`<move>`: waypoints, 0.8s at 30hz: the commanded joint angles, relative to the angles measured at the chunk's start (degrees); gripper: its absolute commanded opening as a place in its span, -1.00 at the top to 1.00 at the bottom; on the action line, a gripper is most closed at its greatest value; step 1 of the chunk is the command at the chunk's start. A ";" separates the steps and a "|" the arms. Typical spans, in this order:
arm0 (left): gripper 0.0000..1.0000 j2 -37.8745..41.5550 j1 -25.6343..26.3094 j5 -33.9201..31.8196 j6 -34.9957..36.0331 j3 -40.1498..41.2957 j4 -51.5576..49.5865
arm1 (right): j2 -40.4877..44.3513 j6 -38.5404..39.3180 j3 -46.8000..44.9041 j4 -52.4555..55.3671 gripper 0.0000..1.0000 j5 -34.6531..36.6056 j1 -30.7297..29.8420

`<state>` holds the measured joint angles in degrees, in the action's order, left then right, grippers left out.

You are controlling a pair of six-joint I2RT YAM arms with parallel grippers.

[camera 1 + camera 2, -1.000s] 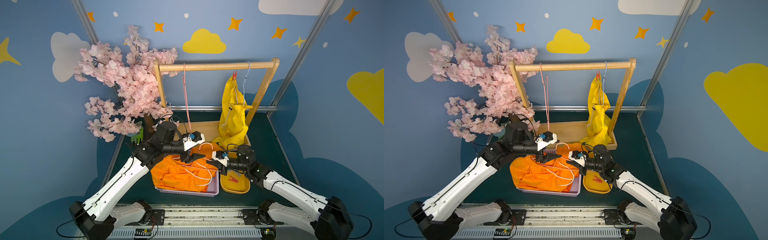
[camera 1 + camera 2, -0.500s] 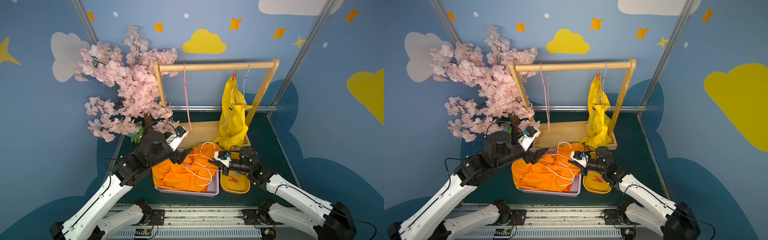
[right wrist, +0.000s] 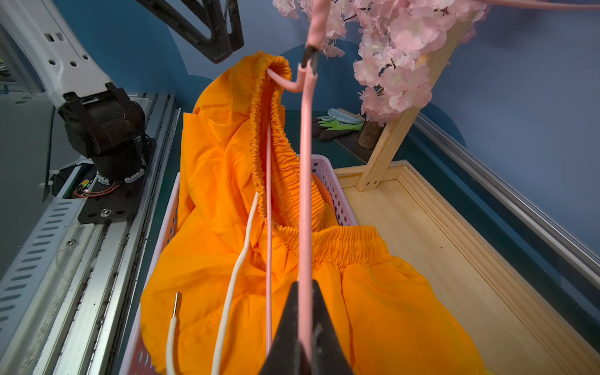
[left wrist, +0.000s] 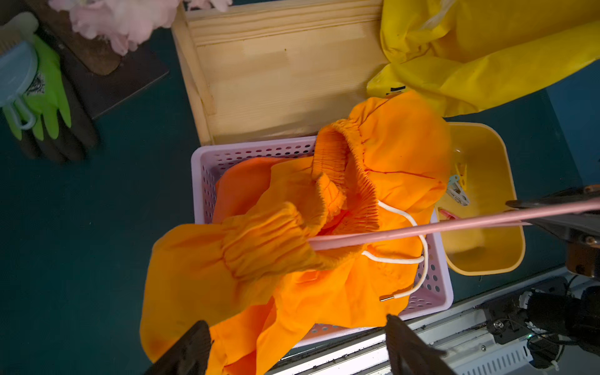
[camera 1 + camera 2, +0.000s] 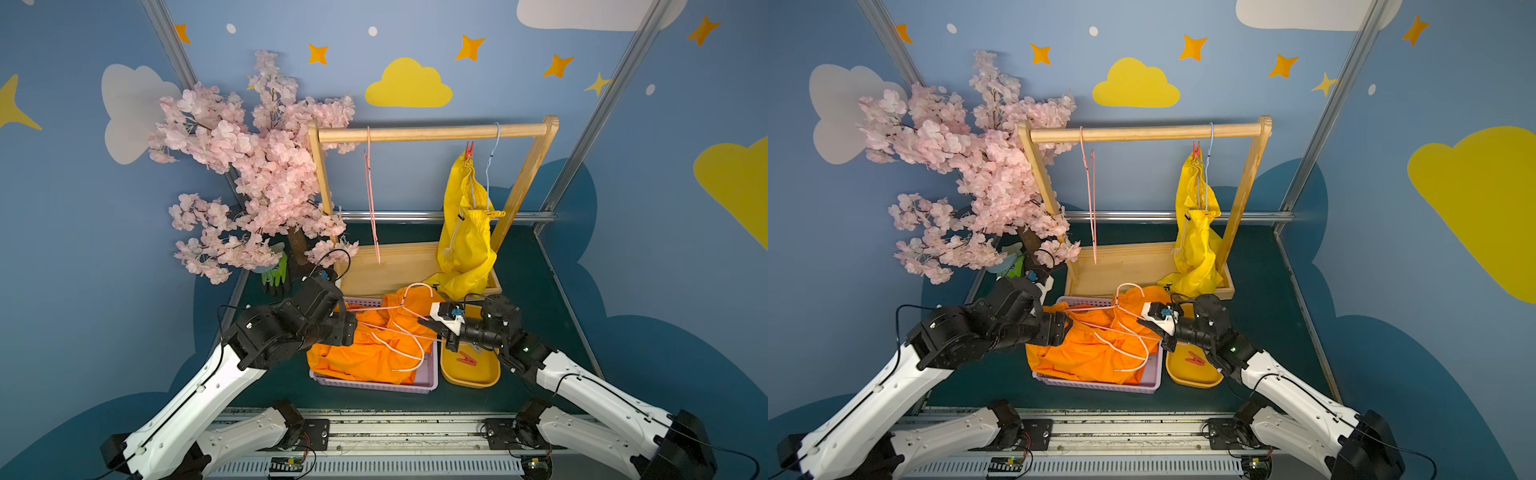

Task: Remove the clothespins securing shorts to the hanger
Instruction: Remove the shorts from the hanger.

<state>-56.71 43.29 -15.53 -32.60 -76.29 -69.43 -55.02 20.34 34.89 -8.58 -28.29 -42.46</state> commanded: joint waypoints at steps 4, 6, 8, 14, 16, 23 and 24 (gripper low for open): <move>-0.74 -1.79 0.31 -5.87 -5.81 -0.63 -2.35 | 0.97 -0.49 0.17 0.67 1.00 0.83 -0.82; -0.73 -1.17 0.39 -7.74 -6.17 0.74 1.00 | 0.89 -0.57 0.18 0.67 1.00 0.81 -1.03; -0.73 0.29 0.39 -9.25 -6.34 2.82 5.05 | 0.88 -0.56 0.28 0.75 1.00 0.66 -1.44; -0.64 0.96 0.31 -12.29 -4.72 5.79 11.51 | 1.37 -0.47 0.04 0.67 1.00 0.35 -2.21; -0.59 0.58 0.36 -12.66 -3.80 6.69 12.40 | 1.64 -0.47 -0.09 0.56 1.00 0.46 -2.36; 0.01 0.62 0.08 -11.81 -3.64 9.61 15.01 | 2.99 -0.74 -1.23 -0.03 1.00 1.65 -2.42; 0.09 0.73 0.06 -11.73 -3.46 9.77 15.24 | 3.28 -0.74 -1.32 -0.03 1.00 1.89 -2.39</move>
<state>-56.29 43.51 -26.87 -36.64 -66.89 -56.07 -53.08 20.32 34.00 -7.57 -27.16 -44.62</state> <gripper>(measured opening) 0.478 0.065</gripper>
